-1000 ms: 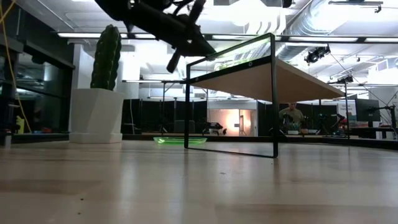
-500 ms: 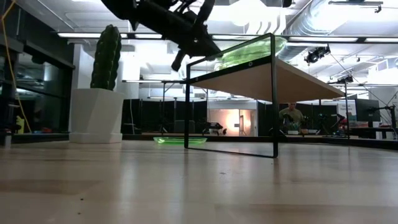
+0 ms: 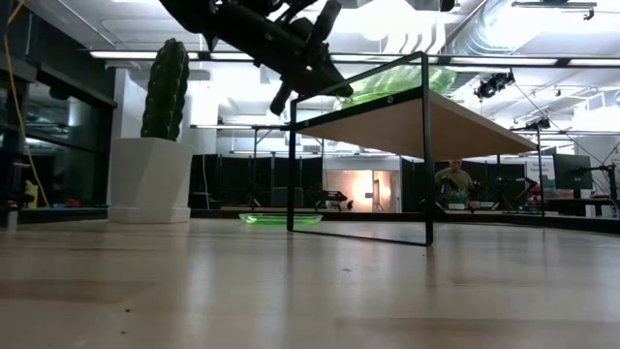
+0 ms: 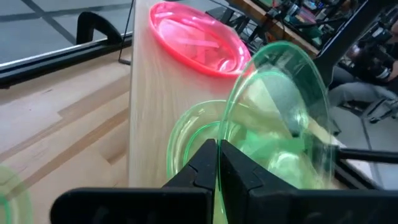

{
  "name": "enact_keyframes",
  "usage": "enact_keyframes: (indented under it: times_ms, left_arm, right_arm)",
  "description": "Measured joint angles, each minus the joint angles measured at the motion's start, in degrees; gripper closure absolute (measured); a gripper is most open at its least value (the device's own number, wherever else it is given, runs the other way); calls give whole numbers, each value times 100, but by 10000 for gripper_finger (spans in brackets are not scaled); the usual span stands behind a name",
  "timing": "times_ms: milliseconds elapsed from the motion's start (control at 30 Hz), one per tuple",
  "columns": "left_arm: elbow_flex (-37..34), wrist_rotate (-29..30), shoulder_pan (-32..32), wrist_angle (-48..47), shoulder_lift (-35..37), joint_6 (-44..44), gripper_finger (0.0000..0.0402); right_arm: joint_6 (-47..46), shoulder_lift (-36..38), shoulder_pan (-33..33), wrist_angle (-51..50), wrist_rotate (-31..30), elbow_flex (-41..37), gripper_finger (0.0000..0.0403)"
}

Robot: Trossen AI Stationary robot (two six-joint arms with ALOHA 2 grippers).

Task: Place and stack plates onto a shelf
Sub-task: Stack the bottom green plate on the top of the green plate, then stack the green plate on the top of the green plates

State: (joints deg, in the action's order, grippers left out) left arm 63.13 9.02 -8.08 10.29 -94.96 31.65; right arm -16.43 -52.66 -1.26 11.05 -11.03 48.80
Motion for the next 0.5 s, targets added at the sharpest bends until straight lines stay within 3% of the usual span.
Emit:
enact_keyframes:
  times_ms: [167,500]
  left_arm:
    - [0,15,0,-14,0,-133,365]
    - [-6,-381,-90,-359,99,-127,248]
  right_arm:
    - [0,0,0,0,0,0,199]
    - [0,0,0,2,0,0,199]
